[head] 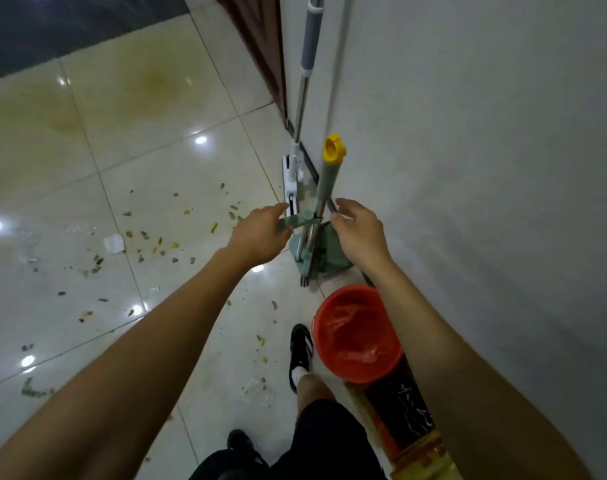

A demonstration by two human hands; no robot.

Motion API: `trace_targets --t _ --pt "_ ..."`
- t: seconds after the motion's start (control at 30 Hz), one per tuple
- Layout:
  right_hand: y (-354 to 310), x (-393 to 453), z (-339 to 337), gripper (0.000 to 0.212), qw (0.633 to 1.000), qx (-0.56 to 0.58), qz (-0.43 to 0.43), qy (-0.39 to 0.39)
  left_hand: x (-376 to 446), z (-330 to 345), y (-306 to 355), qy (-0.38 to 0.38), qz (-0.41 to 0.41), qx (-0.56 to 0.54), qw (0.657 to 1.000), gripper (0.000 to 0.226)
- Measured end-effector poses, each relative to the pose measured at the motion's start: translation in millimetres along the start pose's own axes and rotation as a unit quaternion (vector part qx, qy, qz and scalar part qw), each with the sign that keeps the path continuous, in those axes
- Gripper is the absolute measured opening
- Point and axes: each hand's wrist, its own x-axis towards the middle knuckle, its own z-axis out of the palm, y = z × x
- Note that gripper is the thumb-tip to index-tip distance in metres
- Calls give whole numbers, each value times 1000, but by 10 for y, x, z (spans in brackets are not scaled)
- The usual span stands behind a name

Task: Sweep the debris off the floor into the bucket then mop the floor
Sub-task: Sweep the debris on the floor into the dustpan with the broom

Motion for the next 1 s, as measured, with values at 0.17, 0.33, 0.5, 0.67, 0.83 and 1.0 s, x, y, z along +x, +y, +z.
trace_targets --t 0.17,0.33,0.5,0.67,0.83,1.0 --pt "-138 79 33 35 1000 19 -16 10 235 141 60 -28 4 -32 999 45" --pt "-230 19 44 20 999 13 -40 6 360 256 55 -57 -2 -26 998 35" --pt "-187 -132 52 23 998 20 -57 9 311 386 26 -96 -9 -31 995 32" --pt "-57 -383 98 27 997 57 -55 -16 112 508 20 -99 -25 -38 994 20" --pt "50 -664 101 28 995 73 -61 -30 -216 670 75 -91 -62 -68 992 22" --pt "179 -1025 125 29 995 47 -47 -74 -657 796 17 -66 -62 -100 991 33"
